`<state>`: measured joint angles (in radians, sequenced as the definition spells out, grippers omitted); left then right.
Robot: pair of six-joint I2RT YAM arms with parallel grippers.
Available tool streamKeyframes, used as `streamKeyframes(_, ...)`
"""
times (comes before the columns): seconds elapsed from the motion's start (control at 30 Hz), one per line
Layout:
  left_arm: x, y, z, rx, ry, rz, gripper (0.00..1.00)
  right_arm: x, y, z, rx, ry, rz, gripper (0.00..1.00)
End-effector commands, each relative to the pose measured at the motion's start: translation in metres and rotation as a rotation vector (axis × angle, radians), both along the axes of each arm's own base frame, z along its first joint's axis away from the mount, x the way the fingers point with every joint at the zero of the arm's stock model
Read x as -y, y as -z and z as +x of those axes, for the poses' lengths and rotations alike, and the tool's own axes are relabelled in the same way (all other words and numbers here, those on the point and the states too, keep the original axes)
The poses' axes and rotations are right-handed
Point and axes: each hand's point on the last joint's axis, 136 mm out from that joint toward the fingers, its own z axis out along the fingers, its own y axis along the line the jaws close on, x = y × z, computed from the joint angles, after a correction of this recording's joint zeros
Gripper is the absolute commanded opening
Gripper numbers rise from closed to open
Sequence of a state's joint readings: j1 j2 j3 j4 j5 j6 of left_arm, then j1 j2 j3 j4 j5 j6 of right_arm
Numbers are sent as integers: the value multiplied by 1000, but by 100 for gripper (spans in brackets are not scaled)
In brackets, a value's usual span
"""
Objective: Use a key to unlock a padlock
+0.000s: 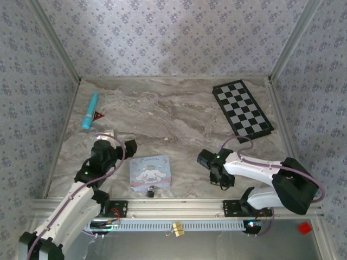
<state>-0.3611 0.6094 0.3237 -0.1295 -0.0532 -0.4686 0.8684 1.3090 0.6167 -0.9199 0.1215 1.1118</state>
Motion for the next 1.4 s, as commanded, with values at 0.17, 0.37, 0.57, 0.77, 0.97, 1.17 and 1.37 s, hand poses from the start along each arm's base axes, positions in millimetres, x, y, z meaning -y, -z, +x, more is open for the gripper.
streamKeyframes(0.17, 1, -4, 4, 18, -3, -3, 100, 2, -12, 8, 65, 8, 0, 6)
streamKeyframes(0.37, 9, -4, 8, 6, 30, -5, 100, -17, -38, 26, 177, -18, 125, 1)
streamKeyframes(0.57, 33, -12, 14, -21, 120, -83, 100, -57, -91, 68, 404, -66, 354, 0)
streamKeyframes(0.77, 72, -57, 19, -3, 238, -199, 100, -92, -154, 117, 700, -94, 559, 0)
streamKeyframes(0.97, 111, -91, 17, 0, 338, -297, 100, -114, -205, 145, 950, -133, 717, 0)
streamKeyframes(1.17, 143, -108, 9, -4, 383, -418, 98, -129, -236, 153, 1085, -182, 817, 0)
streamKeyframes(1.37, 170, -119, 3, -37, 425, -573, 94, -138, -253, 151, 1169, -236, 904, 0)
